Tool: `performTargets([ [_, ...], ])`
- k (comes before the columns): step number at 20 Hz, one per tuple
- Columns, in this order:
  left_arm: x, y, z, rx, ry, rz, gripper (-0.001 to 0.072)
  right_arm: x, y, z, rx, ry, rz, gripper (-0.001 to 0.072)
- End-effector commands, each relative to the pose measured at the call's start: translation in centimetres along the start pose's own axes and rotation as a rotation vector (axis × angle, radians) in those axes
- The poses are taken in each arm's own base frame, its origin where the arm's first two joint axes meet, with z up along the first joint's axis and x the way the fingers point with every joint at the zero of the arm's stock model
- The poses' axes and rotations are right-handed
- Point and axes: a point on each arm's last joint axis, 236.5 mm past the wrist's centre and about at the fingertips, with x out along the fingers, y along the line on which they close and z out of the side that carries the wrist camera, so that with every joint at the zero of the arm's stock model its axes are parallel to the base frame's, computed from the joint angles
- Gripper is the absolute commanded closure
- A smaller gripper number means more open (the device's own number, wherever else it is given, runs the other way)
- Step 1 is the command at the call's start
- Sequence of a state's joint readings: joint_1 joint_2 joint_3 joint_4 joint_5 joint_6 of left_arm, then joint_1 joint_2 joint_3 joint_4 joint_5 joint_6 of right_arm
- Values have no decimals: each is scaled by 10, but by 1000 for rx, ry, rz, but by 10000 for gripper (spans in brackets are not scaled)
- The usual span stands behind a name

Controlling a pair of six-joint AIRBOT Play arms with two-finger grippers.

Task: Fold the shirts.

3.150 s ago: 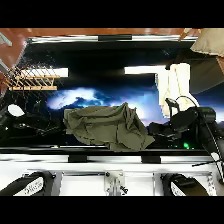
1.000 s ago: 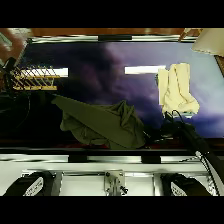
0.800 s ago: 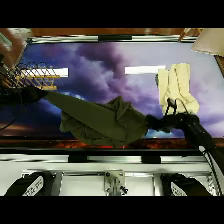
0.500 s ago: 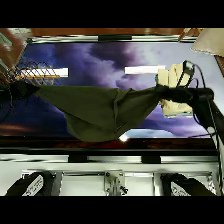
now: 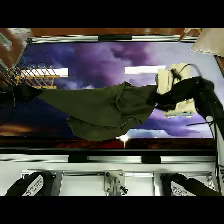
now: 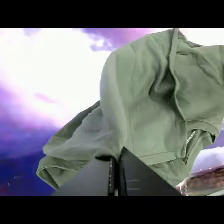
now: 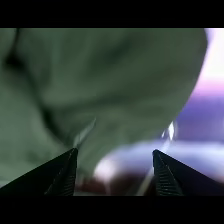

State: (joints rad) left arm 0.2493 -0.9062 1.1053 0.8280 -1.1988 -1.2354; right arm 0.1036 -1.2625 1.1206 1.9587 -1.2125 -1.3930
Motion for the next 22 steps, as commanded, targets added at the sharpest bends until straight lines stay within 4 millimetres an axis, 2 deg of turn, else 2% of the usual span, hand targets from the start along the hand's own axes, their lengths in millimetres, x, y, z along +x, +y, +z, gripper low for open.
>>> performTargets([
  [1,1,2,5,-1,-23,6,671,43,31,-102,24,199,27,135],
  [3,0,3,9,-1,-39,12,671,82,55,-133,140,170,101,136],
  [4,0,3,9,-1,-39,12,671,94,69,-139,177,146,149,136],
  [7,0,3,10,0,-41,13,671,112,97,-140,185,72,200,126],
  [11,0,5,13,2,-57,18,672,139,103,-163,212,126,179,126],
  [14,0,5,13,2,-57,18,671,144,113,-160,210,89,205,127],
  [18,0,5,13,2,-57,18,671,154,107,-162,229,101,181,126],
  [22,0,5,13,2,-57,18,671,160,113,-147,303,49,208,129],
])
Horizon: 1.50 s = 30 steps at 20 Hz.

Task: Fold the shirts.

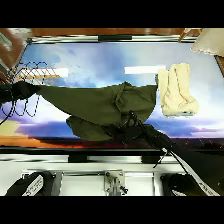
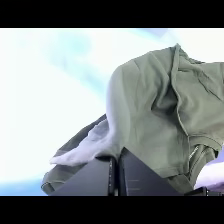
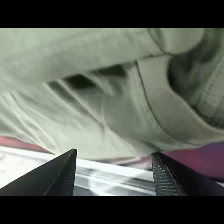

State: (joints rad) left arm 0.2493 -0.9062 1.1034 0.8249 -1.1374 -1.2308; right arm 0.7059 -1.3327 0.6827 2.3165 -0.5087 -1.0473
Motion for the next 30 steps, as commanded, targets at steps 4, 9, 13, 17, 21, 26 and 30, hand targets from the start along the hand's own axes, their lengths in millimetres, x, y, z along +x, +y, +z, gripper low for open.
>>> performTargets([
  [4,0,0,0,1,-1,1,671,14,14,15,56,-35,22,656],
  [9,-23,-17,39,78,-110,7,671,-74,116,34,-391,-126,189,652],
  [13,-135,-93,152,292,-528,26,671,-303,180,57,-806,-526,236,653],
  [17,-311,-197,211,463,-1076,18,672,-597,193,5,-775,-1225,506,653],
  [21,-396,-248,180,556,-1279,20,672,-669,167,-53,-704,-1346,661,652],
  [26,-421,-214,154,624,-1238,370,672,-623,127,-21,-644,-1239,372,652],
  [30,-388,-140,130,410,-975,546,672,-611,119,10,-593,-1235,262,652],
])
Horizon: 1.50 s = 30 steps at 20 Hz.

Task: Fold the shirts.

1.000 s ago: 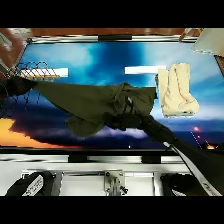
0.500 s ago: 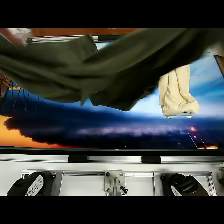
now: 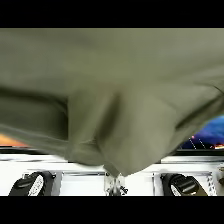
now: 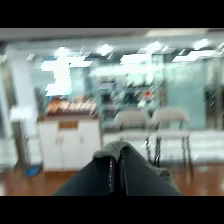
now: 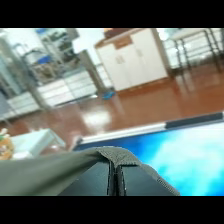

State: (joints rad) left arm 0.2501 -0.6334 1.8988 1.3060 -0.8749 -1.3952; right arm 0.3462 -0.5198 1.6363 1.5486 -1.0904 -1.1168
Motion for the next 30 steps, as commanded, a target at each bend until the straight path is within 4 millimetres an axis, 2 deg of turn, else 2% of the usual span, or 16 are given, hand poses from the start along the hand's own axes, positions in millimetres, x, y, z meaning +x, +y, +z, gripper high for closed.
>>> performTargets([
  [1,-17,25,-52,-25,235,119,672,16,-22,-12,-13,56,-98,652],
  [3,-19,10,-59,-19,269,56,672,33,-19,-25,-21,111,-84,652],
  [5,-24,1,-58,11,270,17,672,46,-11,-34,-52,146,-47,652],
  [7,-38,-1,-38,27,205,21,672,46,12,-25,-97,107,51,653],
  [10,-77,-8,-3,32,90,29,672,22,36,6,-113,-11,137,652],
  [12,-101,-14,6,-26,66,30,672,2,41,17,-107,-52,155,652],
  [15,-124,-10,-3,-6,109,66,672,-16,38,14,-113,-44,147,652],
  [17,-126,5,-24,15,197,125,672,-12,26,-1,-111,24,101,652],
  [18,-123,11,-40,18,253,144,672,-5,17,-12,-102,75,61,652],
  [20,-111,16,-84,7,389,149,672,17,-12,-45,-118,225,-52,652],
  [22,-93,19,-143,-3,541,140,672,46,-50,-86,-148,391,-195,652],
  [23,-84,21,-180,8,629,128,672,63,-69,-108,-164,466,-260,652],
  [25,-73,23,-271,1,843,104,672,104,-106,-159,-179,589,-363,652],
  [27,-64,23,-359,-31,1002,88,672,155,-137,-211,-166,636,-421,652],
  [29,-47,15,-434,-99,1068,59,672,211,-162,-249,-190,611,-437,651],
  [30,-39,8,-463,-152,1088,44,672,241,-168,-264,-195,588,-424,651],
])
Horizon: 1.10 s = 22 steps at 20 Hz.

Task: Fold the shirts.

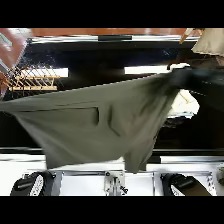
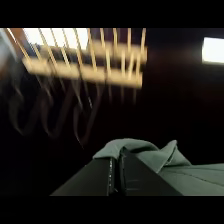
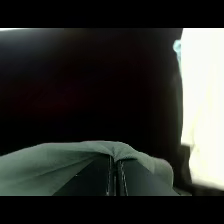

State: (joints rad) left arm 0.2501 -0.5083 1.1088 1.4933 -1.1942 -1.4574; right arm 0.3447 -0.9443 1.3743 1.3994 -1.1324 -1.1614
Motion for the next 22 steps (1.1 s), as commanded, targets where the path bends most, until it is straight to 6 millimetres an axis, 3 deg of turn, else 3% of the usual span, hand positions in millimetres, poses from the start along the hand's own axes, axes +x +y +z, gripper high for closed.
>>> performTargets([
  [1,110,-17,-52,-96,132,-93,671,115,13,3,-17,-63,-10,651],
  [4,169,-30,-79,-187,279,-153,671,179,37,5,71,-118,70,651],
  [7,206,-53,-119,-301,448,-233,669,225,36,-35,193,-7,51,650],
  [9,216,-68,-138,-367,535,-281,596,243,40,-65,269,92,54,643],
  [10,217,-72,-146,-382,570,-294,476,247,43,-72,299,116,62,592],
  [11,216,-74,-152,-383,601,-301,270,247,46,-74,314,124,73,278],
  [12,211,-74,-157,-380,630,-306,76,244,47,-71,290,117,79,84],
  [13,203,-70,-161,-369,673,-306,26,235,43,-67,244,117,72,83],
  [15,177,-44,-171,-308,797,-262,26,209,12,-64,120,153,0,83],
  [17,142,-5,-188,-263,940,-166,27,173,-58,-71,-12,252,-181,85],
  [18,123,1,-199,-295,1005,-159,27,153,-95,-78,-52,326,-260,89],
  [19,110,-4,-208,-349,1037,-188,27,136,-121,-88,-72,398,-293,159],
  [20,102,-17,-217,-414,1038,-236,27,123,-137,-98,-64,463,-280,160],
  [22,90,-39,-255,-486,1076,-282,26,111,-141,-118,41,543,-131,153],
])
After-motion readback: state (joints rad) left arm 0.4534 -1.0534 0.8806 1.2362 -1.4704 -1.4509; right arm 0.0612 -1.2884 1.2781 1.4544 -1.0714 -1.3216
